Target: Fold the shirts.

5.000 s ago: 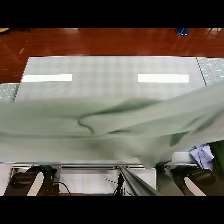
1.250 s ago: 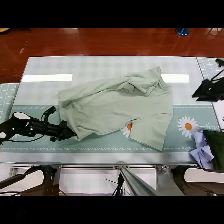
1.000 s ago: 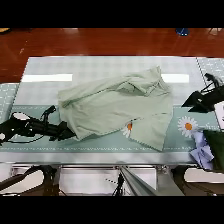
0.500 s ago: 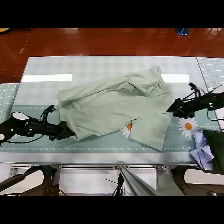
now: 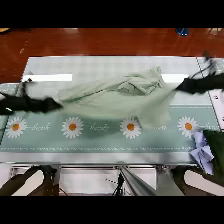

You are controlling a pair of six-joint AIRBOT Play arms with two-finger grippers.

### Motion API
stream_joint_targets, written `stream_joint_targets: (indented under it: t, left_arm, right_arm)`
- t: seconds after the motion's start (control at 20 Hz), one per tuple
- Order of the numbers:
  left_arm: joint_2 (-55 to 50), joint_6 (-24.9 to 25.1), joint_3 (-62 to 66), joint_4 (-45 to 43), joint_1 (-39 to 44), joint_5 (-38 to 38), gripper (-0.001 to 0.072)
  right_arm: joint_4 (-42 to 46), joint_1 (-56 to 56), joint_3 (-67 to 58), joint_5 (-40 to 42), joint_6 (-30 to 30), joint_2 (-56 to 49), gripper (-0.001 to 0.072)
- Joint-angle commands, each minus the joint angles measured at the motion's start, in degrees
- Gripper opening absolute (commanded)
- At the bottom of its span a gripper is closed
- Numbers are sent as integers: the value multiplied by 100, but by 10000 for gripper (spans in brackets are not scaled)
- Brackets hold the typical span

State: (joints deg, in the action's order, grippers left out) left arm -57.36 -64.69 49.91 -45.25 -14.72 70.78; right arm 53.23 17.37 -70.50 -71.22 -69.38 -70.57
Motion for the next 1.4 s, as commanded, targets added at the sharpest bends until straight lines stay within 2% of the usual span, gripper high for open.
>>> stream_joint_targets:
  t: [0.0, 0.15, 0.25, 0.35, 0.45, 0.55, 0.7, 0.85, 1.0, 1.1, 1.25, 1.35]
  left_arm:
    - [1344, -68, 2118, 61, -2, -122, 28]
    - [2299, -72, 3790, -111, -2, -1117, 27]
    - [2715, -131, 4494, -553, -2, -1445, 28]
    - [3025, -841, 4951, -1298, -2, -1309, 28]
    - [3298, -1373, 5084, -1746, -2, -918, 28]
    - [3506, -1497, 5084, -1801, -2, -452, 28]
    - [3672, -1768, 5086, -1805, -2, 452, 27]
    - [3689, -2262, 5082, -1803, -2, 1650, 27]
    - [3574, -2415, 5071, -1978, -2, 2763, 27]
    - [3333, -2413, 4924, -2105, -2, 3484, 27]
    - [3047, -2430, 4094, -2083, 0, 3388, 27]
    - [2806, -2212, 3364, -2076, 0, 3036, 27]
  right_arm:
    - [-122, -7, -1523, 308, 63, 1239, 31]
    - [173, -7, -2653, 896, -520, 2081, 31]
    - [577, -7, -3152, 994, -828, 2498, 31]
    - [1060, -7, -3486, 940, -1163, 2885, 31]
    - [1451, -4, -3713, 774, -1508, 3228, 31]
    - [1672, -2, -3753, 444, -1720, 3550, 31]
    - [1950, -2, -3753, -232, -1722, 3875, 30]
    - [2131, -2, -3753, -1246, -1639, 3915, 30]
    - [2369, -13, -3751, -2625, -1316, 3611, 29]
    - [2400, -175, -3740, -3128, -1303, 3193, 29]
    - [2389, -481, -3611, -3281, -1283, 2391, 29]
    - [2441, -769, -3364, -3289, -1261, 1744, 29]
